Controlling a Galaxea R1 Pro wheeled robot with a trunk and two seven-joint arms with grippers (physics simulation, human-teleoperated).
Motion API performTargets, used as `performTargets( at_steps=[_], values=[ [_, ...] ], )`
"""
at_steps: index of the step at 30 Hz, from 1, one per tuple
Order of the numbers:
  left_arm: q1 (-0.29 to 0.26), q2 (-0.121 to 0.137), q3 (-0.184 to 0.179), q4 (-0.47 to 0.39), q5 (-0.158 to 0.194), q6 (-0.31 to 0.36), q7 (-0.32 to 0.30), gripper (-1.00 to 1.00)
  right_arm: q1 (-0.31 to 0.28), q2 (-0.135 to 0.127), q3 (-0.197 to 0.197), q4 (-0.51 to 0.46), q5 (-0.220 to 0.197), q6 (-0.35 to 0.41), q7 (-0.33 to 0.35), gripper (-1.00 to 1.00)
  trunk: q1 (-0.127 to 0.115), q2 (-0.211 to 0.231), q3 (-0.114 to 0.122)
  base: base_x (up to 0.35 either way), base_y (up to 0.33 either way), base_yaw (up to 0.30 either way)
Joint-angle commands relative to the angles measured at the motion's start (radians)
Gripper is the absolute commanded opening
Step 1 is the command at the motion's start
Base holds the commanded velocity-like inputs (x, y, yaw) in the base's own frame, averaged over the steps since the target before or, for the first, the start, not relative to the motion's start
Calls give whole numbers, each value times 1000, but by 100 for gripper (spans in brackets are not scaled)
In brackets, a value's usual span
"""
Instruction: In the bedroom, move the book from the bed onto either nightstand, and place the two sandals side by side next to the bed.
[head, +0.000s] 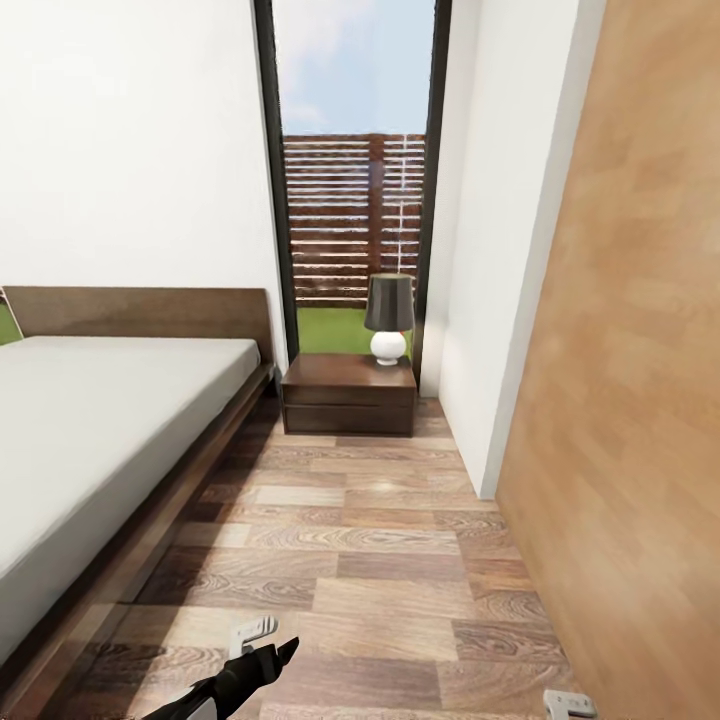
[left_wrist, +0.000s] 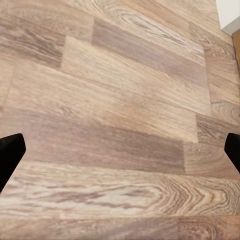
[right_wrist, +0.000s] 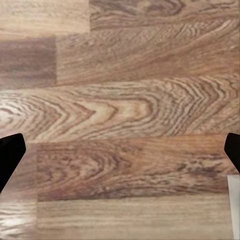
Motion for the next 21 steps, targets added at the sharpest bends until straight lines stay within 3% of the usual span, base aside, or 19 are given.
performTargets(
  at_steps=[1, 21],
  values=[
    [-1, 0, 8, 2, 0, -1, -5, 100, -1, 0, -9, 0, 10, -1, 5, 100, 0, 0, -3, 0, 0, 0],
    [-1, 0, 8, 2, 0, -1, -5, 100, -1, 0, -9, 0, 10, -1, 5, 100, 0, 0, -34, 0, 0, 0]
  ],
)
